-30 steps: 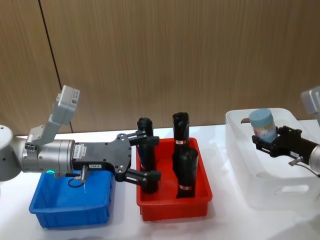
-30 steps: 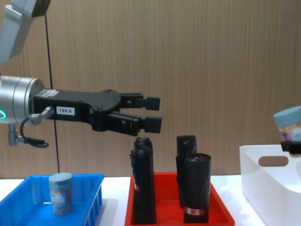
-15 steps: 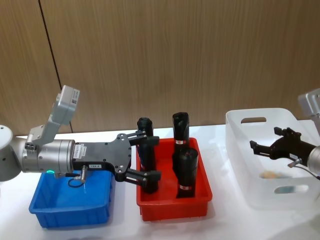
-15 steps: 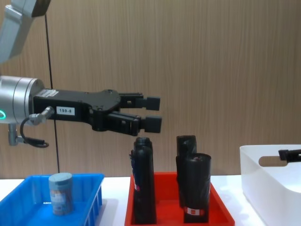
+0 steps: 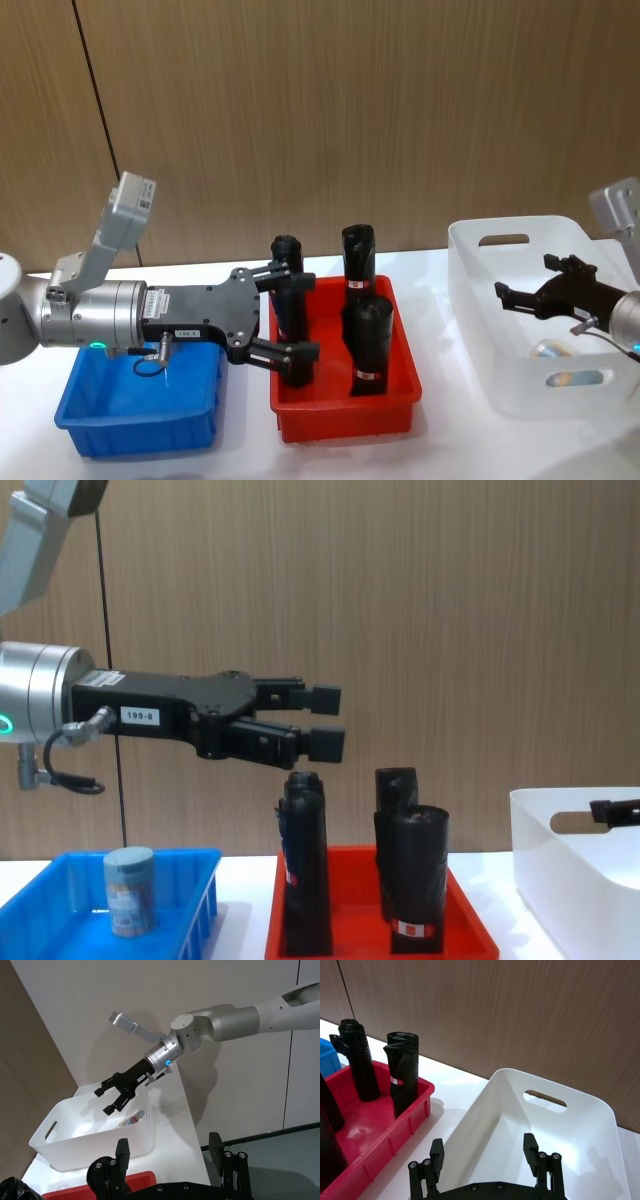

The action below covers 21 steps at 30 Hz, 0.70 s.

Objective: Pick the cotton swabs from the blue box and place them into the white box.

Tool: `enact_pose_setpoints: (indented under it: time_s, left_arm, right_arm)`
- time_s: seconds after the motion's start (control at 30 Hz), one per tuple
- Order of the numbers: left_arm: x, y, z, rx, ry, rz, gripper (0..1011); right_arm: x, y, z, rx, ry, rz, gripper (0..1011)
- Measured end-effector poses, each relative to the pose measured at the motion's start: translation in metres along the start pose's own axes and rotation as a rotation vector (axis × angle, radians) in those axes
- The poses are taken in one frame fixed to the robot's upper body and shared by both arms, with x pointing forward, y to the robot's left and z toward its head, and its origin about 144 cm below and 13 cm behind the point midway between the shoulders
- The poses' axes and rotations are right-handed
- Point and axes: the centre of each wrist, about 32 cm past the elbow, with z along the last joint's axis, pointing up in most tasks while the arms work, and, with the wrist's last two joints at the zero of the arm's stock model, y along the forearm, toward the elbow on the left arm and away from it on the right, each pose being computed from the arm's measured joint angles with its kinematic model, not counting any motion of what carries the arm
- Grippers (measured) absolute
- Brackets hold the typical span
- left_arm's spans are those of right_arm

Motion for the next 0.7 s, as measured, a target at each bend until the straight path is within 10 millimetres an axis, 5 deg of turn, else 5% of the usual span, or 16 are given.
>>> enact_pose_setpoints:
  time_s: [0.7]
  left_arm:
    - [-0.021, -0.018, -0.008, 0.026, 0.0, 0.173, 1004]
  right_arm:
    - [-0.056, -0.018, -0.012, 0.123, 0.006, -0.026, 1002]
